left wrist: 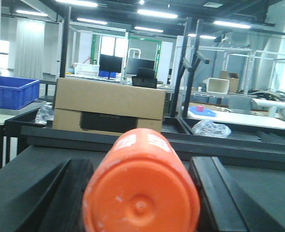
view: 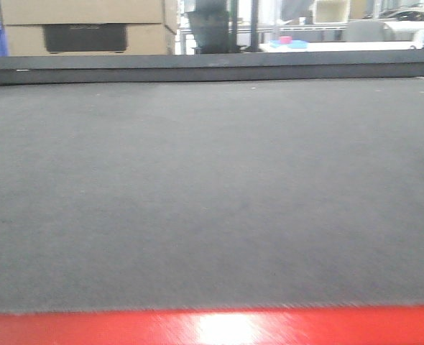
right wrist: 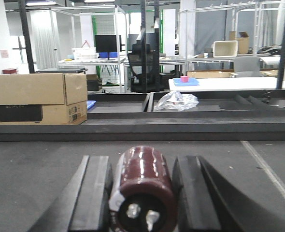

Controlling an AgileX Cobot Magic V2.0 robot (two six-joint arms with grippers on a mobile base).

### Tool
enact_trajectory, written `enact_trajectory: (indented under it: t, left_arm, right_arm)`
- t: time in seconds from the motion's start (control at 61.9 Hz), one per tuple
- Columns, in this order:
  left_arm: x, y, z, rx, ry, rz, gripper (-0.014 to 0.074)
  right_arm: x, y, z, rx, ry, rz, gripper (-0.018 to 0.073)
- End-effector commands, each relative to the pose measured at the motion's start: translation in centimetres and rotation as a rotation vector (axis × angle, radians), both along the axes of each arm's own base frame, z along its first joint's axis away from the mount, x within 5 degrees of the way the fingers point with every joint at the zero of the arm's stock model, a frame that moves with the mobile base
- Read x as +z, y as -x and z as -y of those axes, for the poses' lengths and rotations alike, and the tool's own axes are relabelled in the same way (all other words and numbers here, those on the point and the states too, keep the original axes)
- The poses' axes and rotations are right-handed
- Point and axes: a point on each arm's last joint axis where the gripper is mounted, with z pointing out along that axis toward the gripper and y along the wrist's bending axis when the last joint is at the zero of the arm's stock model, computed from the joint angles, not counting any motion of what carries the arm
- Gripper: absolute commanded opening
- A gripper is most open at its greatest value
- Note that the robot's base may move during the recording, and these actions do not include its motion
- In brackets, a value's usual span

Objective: Place cylindrical capacitor in blue bin on shelf
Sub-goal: 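Hold both cylinders while the base drives away from the table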

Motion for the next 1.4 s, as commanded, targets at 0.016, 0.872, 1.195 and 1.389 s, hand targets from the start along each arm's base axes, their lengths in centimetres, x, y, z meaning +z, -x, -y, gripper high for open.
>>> enact_trajectory:
  t: [0.016,0.872,1.195,1.389]
  left_arm:
    - [0.32,0.13,-0.04,0.001,0.013,0.033,-0.0111]
    - [0.34,0.19,-0.04,0.001,0.014,0.035,-0.0111]
    - [0.34,0.19,-0.04,0.001,0.014,0.035,-0.0111]
    - [0.34,0.19,-0.04,0.001,0.014,0.035,-0.0111]
  right_arm:
    - [0.25,0.16,0.06,-0.006,0.009,0.028,-0.0163]
    - [0.25,0.16,0.06,-0.006,0.009,0.028,-0.0163]
    - [0.27,0.16,0.06,-0.006,0.009,0.031,-0.0163]
    - [0.27,0.16,0.06,-0.006,0.009,0.031,-0.0163]
